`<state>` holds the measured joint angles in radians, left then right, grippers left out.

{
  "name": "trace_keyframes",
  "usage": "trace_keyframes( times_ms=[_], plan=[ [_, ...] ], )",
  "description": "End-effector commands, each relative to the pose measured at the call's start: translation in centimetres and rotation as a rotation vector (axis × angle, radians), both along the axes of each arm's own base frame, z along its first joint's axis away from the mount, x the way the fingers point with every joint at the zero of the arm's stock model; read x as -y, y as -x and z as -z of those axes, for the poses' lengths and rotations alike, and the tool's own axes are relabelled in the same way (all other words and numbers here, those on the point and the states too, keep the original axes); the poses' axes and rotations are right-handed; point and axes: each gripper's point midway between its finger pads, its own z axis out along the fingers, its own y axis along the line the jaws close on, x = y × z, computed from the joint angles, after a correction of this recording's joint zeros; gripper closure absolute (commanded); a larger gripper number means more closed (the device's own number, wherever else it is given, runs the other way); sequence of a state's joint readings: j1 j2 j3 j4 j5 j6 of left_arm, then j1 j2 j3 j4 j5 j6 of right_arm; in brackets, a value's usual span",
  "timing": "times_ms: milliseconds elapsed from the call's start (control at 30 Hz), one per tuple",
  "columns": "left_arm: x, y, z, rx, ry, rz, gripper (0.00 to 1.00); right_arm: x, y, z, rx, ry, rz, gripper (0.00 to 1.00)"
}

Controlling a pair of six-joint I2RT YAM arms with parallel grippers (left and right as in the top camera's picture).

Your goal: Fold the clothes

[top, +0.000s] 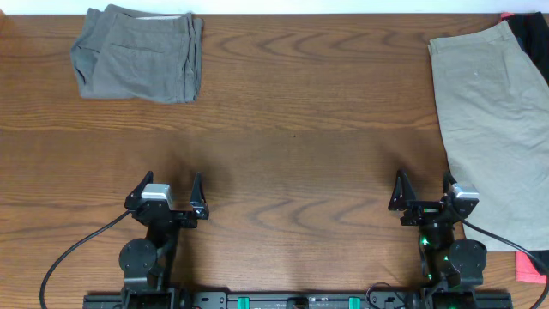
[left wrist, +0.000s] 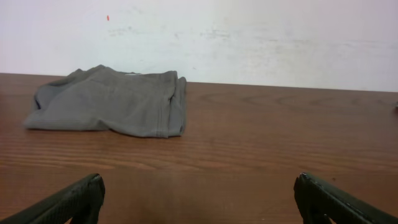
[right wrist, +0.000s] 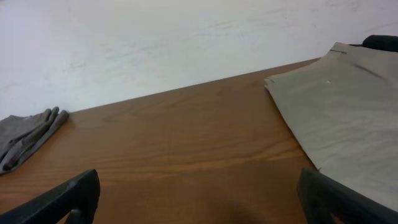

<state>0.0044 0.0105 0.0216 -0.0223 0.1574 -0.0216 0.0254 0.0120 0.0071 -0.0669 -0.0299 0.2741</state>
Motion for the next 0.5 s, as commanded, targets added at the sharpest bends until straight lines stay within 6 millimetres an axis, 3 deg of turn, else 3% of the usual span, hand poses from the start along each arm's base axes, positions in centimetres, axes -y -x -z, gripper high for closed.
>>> trace_keyframes(
  times_ms=[0,233,333,400,467],
  plan=[
    [0.2,0.1,1.5,-0.044,-0.009,0.014,0.02,-0.2,0.0,0.0,0.002,-0.027,-0.007,0.01],
    [0.2,0.1,1.5,-0.044,-0.009,0.014,0.02,-0.9,0.1,-0.1,-0.007,-0.145,-0.038,0.01],
    [0.2,0.1,1.5,-0.044,-0.009,0.014,0.02,-5.1,1.0,-0.6,-0.063,-0.436,-0.268,0.01],
    [0.2,0.1,1.5,-0.044,-0.009,0.014,0.02,-9.1,3.1,-0.8,-0.177,-0.61,-0.508,0.01],
    [0.2,0.1,1.5,-0.044,-0.009,0.014,0.02,-9.8,3.7,-0.9,-0.229,-0.712,-0.547,0.01]
  ],
)
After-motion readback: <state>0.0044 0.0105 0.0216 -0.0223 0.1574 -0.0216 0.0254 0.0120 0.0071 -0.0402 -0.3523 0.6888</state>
